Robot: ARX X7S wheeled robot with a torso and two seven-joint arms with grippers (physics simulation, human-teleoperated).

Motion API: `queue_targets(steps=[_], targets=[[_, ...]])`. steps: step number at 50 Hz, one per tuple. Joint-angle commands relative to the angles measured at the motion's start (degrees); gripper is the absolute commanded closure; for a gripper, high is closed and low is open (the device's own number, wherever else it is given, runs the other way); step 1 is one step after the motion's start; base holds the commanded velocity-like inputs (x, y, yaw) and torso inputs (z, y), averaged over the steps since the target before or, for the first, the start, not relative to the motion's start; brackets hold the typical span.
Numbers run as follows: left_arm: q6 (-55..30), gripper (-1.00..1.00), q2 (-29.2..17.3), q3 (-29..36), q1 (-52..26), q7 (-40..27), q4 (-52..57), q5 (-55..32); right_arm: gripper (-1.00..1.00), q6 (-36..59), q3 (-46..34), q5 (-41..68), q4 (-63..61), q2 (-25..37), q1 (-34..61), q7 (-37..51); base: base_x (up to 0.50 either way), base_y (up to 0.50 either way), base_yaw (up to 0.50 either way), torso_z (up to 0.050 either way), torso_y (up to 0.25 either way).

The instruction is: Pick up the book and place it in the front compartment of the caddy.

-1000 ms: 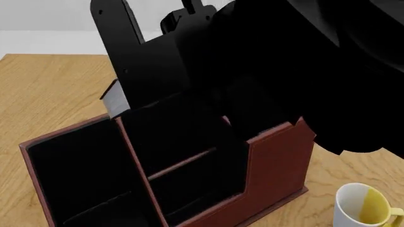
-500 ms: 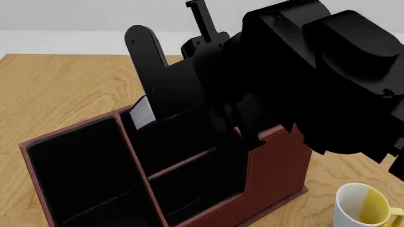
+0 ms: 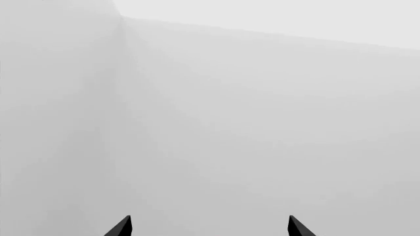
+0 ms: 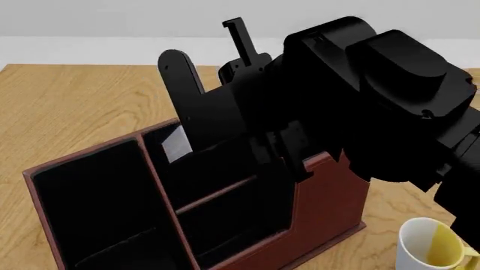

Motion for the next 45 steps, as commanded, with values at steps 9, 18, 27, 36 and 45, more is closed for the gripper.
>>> queue_targets(steps=[9,18,27,36,45], targets=[[1.3,-1.0,-1.2,-1.1,1.6,-0.6,0.5,-0.1,1.0,-5.4,0.9,-2.5,5.6,-2.6,-1.3,2.0,0.0,0.0,0.0,0.0,0.001],[1.8,-1.0,-2.0,-1.6,2.5,-1.2,1.2,-0.3,1.0,-6.6,1.1,-2.6,6.9,-3.3,-2.4,3.0,0.0,0.0,0.0,0.001,0.001],[2.0,-1.0,-2.2,-1.5,2.6,-1.4,1.2,-0.2,1.0,-7.8,1.0,-2.8,9.2,-4.2,-3.9,3.6,0.0,0.0,0.0,0.0,0.001],[1.6,-1.0,-1.1,-0.5,1.3,-0.6,-0.1,0.2,1.0,-8.7,0.6,-3.2,11.8,-5.2,-5.2,4.1,0.0,0.0,0.0,0.0,0.001],[2.1,-1.0,-1.8,-1.0,2.2,-1.0,0.3,0.1,1.0,-10.1,0.3,-3.5,14.2,-5.7,-6.9,4.9,0.0,0.0,0.0,0.0,0.001]])
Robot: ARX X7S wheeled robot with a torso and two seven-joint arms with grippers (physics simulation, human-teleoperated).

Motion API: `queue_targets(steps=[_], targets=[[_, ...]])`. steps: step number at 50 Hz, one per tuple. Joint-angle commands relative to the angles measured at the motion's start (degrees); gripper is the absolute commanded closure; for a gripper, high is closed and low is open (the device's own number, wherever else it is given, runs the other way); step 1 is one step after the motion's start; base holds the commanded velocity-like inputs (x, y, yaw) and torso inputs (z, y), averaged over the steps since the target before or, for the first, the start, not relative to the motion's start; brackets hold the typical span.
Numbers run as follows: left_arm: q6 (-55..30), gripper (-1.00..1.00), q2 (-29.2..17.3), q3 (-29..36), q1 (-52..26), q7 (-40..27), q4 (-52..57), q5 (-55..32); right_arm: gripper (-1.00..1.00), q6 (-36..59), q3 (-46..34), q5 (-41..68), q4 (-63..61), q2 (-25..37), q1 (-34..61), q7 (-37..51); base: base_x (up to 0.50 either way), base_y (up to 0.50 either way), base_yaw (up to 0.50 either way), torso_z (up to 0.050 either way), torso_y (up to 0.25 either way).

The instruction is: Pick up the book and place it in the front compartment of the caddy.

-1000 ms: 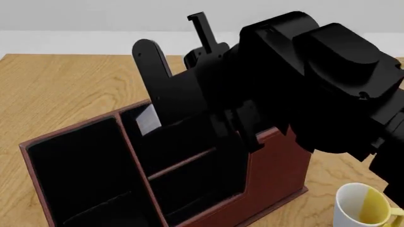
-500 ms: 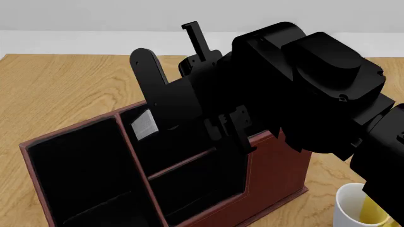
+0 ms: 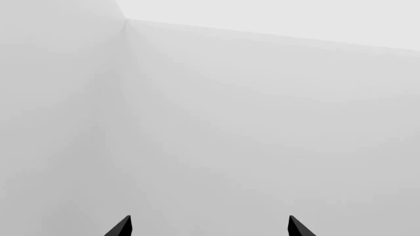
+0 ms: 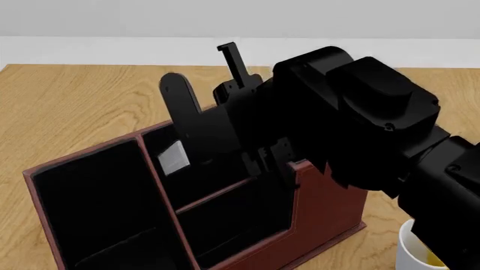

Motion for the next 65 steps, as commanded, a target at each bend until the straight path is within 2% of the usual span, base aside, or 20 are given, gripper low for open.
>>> queue_targets(steps=[1,21,45,56,57,65], targets=[[0.3,-1.0,-0.4,-0.2,0.5,-0.3,0.1,0.0,1.0,-2.7,0.6,-2.2,3.5,-0.9,-1.4,1.7,0.0,0.0,0.0,0.0,0.01],[0.6,-1.0,-1.0,-0.3,0.9,-0.8,0.4,0.0,1.0,-8.1,0.6,-2.8,11.1,-3.8,-3.7,3.0,0.0,0.0,0.0,0.001,0.001],[1.6,-1.0,-1.5,-0.7,1.7,-1.0,0.2,0.2,1.0,-25.8,1.2,-3.8,42.0,-16.5,-7.9,5.1,0.0,0.0,0.0,0.0,0.001],[2.8,-1.0,-2.3,-1.8,3.4,-1.4,0.2,0.5,1.0,-26.0,1.5,-6.0,42.3,-17.5,-10.1,8.0,0.0,0.0,0.0,0.0,0.001],[3.0,-1.0,-2.2,-1.8,3.5,-1.3,-0.1,0.6,-1.0,-26.1,1.4,-6.3,42.3,-17.5,-9.9,8.5,0.0,0.0,0.0,0.0,0.0],[3.2,-1.0,-2.4,-2.0,3.8,-1.5,0.1,0.5,-1.0,-25.8,1.3,-7.0,42.3,-17.6,-9.2,8.5,0.0,0.0,0.0,0.0,0.0]])
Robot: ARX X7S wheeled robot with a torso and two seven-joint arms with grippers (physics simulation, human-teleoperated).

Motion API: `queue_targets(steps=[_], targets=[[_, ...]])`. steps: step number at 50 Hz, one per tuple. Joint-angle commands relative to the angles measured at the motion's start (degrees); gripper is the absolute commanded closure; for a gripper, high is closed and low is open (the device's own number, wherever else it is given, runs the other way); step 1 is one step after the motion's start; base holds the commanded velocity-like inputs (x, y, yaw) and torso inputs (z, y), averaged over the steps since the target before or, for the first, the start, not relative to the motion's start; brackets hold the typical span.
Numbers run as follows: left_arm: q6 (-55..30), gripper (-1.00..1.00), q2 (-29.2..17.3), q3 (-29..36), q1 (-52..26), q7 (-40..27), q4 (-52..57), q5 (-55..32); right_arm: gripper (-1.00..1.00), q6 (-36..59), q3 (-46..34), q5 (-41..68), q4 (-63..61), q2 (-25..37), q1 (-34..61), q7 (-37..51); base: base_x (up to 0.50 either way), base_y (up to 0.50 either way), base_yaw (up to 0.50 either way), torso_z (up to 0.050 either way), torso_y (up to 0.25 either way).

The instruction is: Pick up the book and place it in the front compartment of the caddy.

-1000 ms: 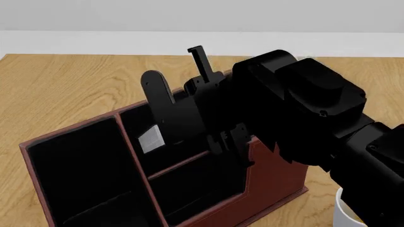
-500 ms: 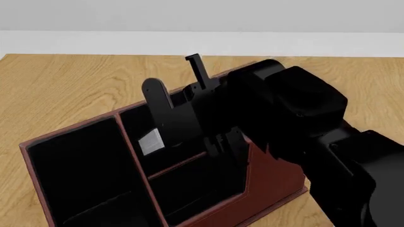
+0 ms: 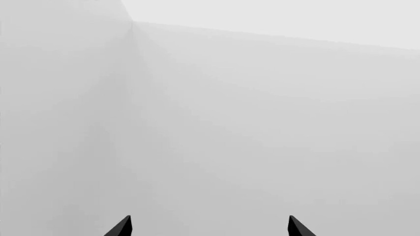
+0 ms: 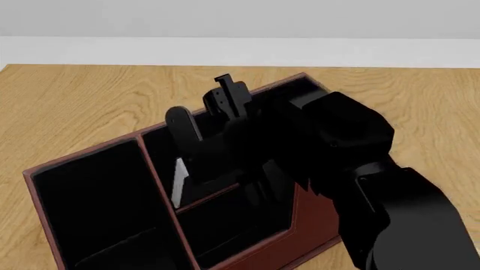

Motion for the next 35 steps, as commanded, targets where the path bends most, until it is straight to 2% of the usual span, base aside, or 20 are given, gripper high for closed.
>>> queue_targets(steps=[1,24,25,30,35], targets=[[0.7,-1.0,-0.4,-0.5,0.9,-0.2,0.0,0.1,-1.0,-1.0,1.8,-1.8,1.8,-1.0,0.2,2.0,0.0,0.0,0.0,0.0,0.0],[1.0,-1.0,-0.4,-0.2,0.4,-0.1,0.4,0.2,-1.0,-0.7,2.2,-1.7,0.7,-0.3,3.1,1.1,0.0,0.0,0.0,0.0,0.0],[1.1,-1.0,-0.4,-0.2,0.4,-0.1,0.4,0.2,-1.0,0.2,2.3,-1.7,-0.9,0.4,3.3,1.1,0.0,0.0,0.0,0.0,0.0],[1.0,-1.0,-0.3,0.0,0.0,-0.1,0.7,0.1,-1.0,14.4,2.4,-1.7,-24.7,10.0,4.7,0.8,0.0,0.0,0.0,0.0,0.0],[0.9,-1.0,-0.2,0.3,-0.4,0.0,0.7,0.1,-1.0,22.0,2.9,-1.5,-36.6,14.6,5.1,1.3,0.0,0.0,0.0,0.0,0.0]])
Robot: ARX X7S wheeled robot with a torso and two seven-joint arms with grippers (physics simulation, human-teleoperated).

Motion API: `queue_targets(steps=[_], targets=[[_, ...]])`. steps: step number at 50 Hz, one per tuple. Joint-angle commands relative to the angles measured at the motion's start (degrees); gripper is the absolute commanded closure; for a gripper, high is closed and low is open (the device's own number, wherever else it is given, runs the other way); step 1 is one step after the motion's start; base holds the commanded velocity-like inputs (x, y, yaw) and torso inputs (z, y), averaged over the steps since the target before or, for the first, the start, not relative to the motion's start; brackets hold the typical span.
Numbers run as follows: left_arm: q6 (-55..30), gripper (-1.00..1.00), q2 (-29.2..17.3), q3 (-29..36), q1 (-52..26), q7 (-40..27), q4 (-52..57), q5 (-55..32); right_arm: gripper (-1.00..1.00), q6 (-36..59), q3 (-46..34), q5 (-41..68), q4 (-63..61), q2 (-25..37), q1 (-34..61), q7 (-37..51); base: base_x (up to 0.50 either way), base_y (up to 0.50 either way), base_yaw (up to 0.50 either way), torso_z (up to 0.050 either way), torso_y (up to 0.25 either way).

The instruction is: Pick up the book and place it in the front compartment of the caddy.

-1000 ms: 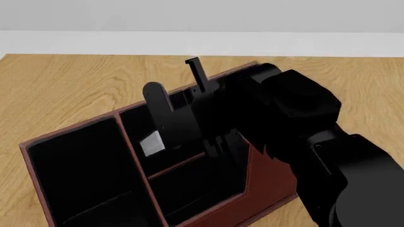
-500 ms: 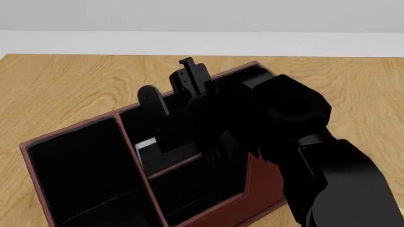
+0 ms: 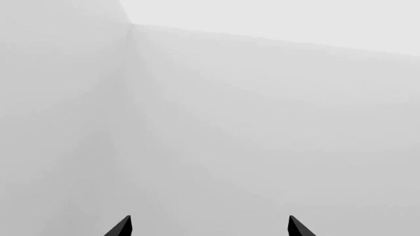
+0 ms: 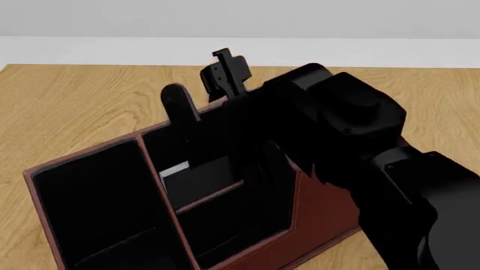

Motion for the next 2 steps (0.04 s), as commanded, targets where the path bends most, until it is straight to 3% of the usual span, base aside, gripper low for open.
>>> queue_targets(steps=[1,2], targets=[[0.0,-1.0,0.1,0.3,-0.6,0.0,0.3,0.0,-1.0,15.6,0.7,0.3,-25.7,10.2,1.6,0.2,0.0,0.0,0.0,0.0,0.0],[0.0,-1.0,0.0,0.3,-0.5,0.0,0.4,0.0,-1.0,17.6,0.8,0.3,-28.5,11.4,1.5,0.2,0.0,0.0,0.0,0.0,0.0]])
